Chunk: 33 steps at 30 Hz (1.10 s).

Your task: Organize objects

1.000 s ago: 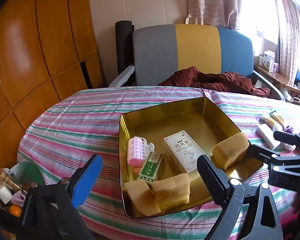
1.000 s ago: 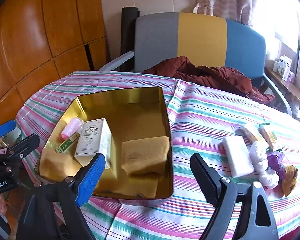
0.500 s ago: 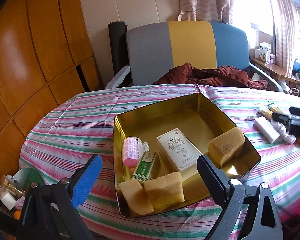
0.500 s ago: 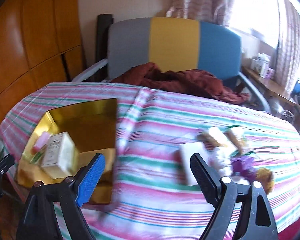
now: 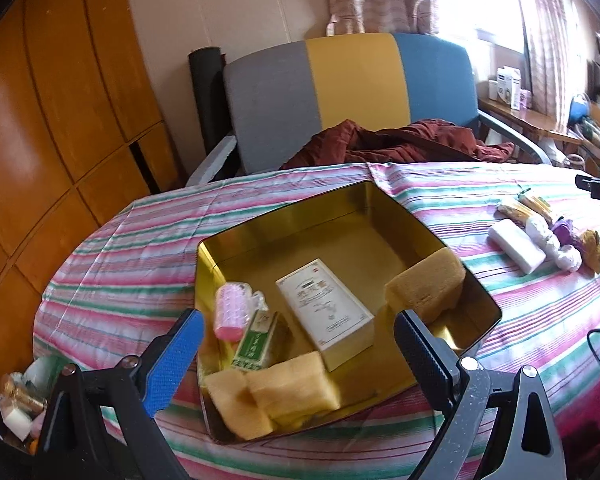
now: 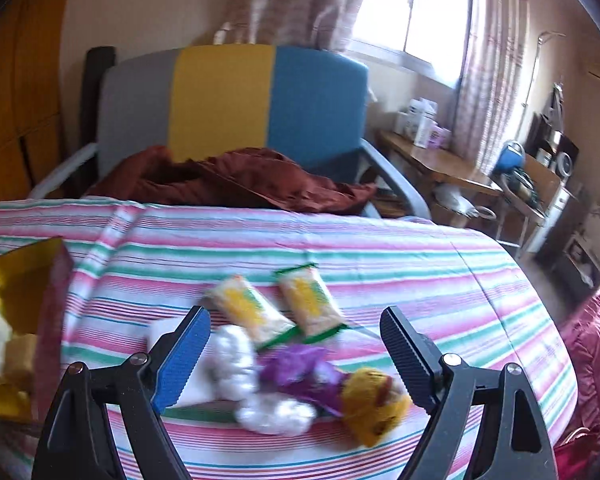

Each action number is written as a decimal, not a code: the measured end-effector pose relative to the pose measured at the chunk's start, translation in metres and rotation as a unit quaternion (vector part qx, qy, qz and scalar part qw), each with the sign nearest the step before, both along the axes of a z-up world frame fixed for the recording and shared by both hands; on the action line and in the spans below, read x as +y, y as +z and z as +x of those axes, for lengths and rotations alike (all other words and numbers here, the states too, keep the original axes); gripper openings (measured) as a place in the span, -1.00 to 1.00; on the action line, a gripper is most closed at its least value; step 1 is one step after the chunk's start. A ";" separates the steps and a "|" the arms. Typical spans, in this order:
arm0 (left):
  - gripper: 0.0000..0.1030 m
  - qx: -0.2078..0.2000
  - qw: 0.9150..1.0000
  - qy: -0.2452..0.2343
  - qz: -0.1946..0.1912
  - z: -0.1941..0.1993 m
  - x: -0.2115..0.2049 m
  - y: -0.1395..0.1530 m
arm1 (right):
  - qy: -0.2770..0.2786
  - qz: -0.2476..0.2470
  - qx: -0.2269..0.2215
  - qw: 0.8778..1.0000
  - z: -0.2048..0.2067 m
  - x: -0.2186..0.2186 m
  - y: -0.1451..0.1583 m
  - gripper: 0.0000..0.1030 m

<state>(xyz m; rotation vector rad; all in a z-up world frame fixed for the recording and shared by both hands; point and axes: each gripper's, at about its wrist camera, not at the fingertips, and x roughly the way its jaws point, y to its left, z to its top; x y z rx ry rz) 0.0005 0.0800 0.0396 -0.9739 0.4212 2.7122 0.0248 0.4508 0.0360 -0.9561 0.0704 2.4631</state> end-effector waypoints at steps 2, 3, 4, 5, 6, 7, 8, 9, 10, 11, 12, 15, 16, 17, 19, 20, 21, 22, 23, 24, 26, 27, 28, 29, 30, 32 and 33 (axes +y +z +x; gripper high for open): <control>0.87 0.004 1.000 -0.010 -0.002 0.000 0.009 0.003 | -0.016 -0.019 0.002 1.000 0.005 0.013 -0.009 0.72; 0.87 0.003 1.000 -0.017 -0.001 -0.001 0.015 0.006 | -0.025 -0.033 -0.004 0.999 0.005 0.020 -0.015 0.72; 0.87 0.002 1.000 -0.021 0.001 -0.002 0.019 0.007 | -0.032 -0.043 -0.012 0.998 0.004 0.025 -0.018 0.72; 0.88 0.003 1.000 -0.025 0.003 -0.002 0.024 0.008 | -0.034 -0.048 -0.011 0.998 0.003 0.026 -0.019 0.72; 0.92 0.005 1.000 -0.031 0.003 -0.003 0.030 0.009 | -0.030 -0.050 -0.003 0.998 0.004 0.026 -0.016 0.72; 0.94 0.006 0.999 -0.037 0.002 -0.003 0.036 0.010 | -0.028 -0.047 0.001 0.998 0.005 0.024 -0.015 0.72; 0.95 0.005 0.999 -0.043 0.001 -0.003 0.043 0.009 | -0.026 -0.044 0.000 0.999 0.006 0.022 -0.015 0.72; 0.95 0.002 0.999 -0.051 0.000 -0.004 0.050 0.008 | -0.023 -0.041 -0.003 0.999 0.006 0.020 -0.016 0.72; 0.95 0.000 0.998 -0.057 -0.001 -0.003 0.055 0.007 | -0.019 -0.040 -0.005 0.999 0.005 0.017 -0.016 0.72; 0.95 -0.003 0.998 -0.064 -0.004 -0.004 0.062 0.006 | -0.013 -0.039 -0.006 0.999 0.005 0.015 -0.017 0.72; 0.95 -0.006 0.997 -0.073 -0.008 -0.003 0.070 0.003 | -0.007 -0.036 -0.009 0.999 0.004 0.012 -0.018 0.72; 0.95 -0.012 0.996 -0.091 -0.014 -0.003 0.087 -0.001 | -0.001 -0.021 -0.027 0.999 -0.004 0.007 -0.023 0.72; 0.95 -0.014 0.995 -0.097 -0.015 -0.003 0.093 -0.002 | -0.002 -0.020 -0.030 0.999 -0.004 0.007 -0.024 0.72; 0.95 -0.015 0.994 -0.103 -0.016 -0.003 0.099 -0.002 | -0.007 -0.021 -0.033 0.999 -0.005 0.009 -0.026 0.72; 0.95 -0.015 0.993 -0.117 -0.015 -0.004 0.112 -0.002 | -0.020 -0.036 -0.034 0.999 -0.002 0.017 -0.027 0.72; 0.95 -0.017 0.992 -0.126 -0.014 -0.004 0.120 -0.002 | -0.027 -0.047 -0.032 0.998 0.000 0.021 -0.027 0.72; 0.95 -0.020 0.991 -0.132 -0.012 -0.005 0.126 -0.003 | -0.033 -0.056 -0.028 0.997 0.002 0.025 -0.026 0.72; 0.95 -0.029 0.989 -0.142 -0.008 -0.007 0.135 -0.004 | -0.041 -0.066 -0.024 0.997 0.004 0.030 -0.026 0.72; 0.95 -0.034 0.988 -0.149 -0.004 -0.008 0.140 -0.005 | -0.049 -0.072 -0.020 0.996 0.006 0.035 -0.025 0.72; 0.95 -0.040 0.987 -0.158 0.001 -0.010 0.149 -0.006 | -0.053 -0.076 -0.018 0.996 0.007 0.037 -0.024 0.72; 0.95 -0.049 0.984 -0.171 -0.001 -0.014 0.169 -0.010 | -0.060 -0.086 -0.014 0.994 0.010 0.042 -0.023 0.72; 0.95 -0.058 0.982 -0.179 -0.001 -0.017 0.181 -0.013 | -0.062 -0.088 -0.013 0.994 0.010 0.043 -0.023 0.72; 0.95 -0.064 0.981 -0.183 0.001 -0.021 0.190 -0.014 | -0.063 -0.088 -0.013 0.994 0.010 0.043 -0.023 0.72; 0.95 -0.074 0.980 -0.186 0.001 -0.026 0.202 -0.018 | -0.062 -0.088 -0.012 0.994 0.010 0.043 -0.023 0.72; 0.95 -0.082 0.979 -0.189 0.001 -0.031 0.214 -0.022 | -0.062 -0.088 -0.011 0.994 0.010 0.043 -0.022 0.72; 0.95 -0.096 0.977 -0.188 0.006 -0.040 0.233 -0.028 | -0.063 -0.081 -0.011 0.995 0.010 0.042 -0.022 0.72; 0.95 -0.107 0.976 -0.187 0.009 -0.045 0.243 -0.032 | -0.063 -0.076 -0.012 0.995 0.010 0.041 -0.022 0.72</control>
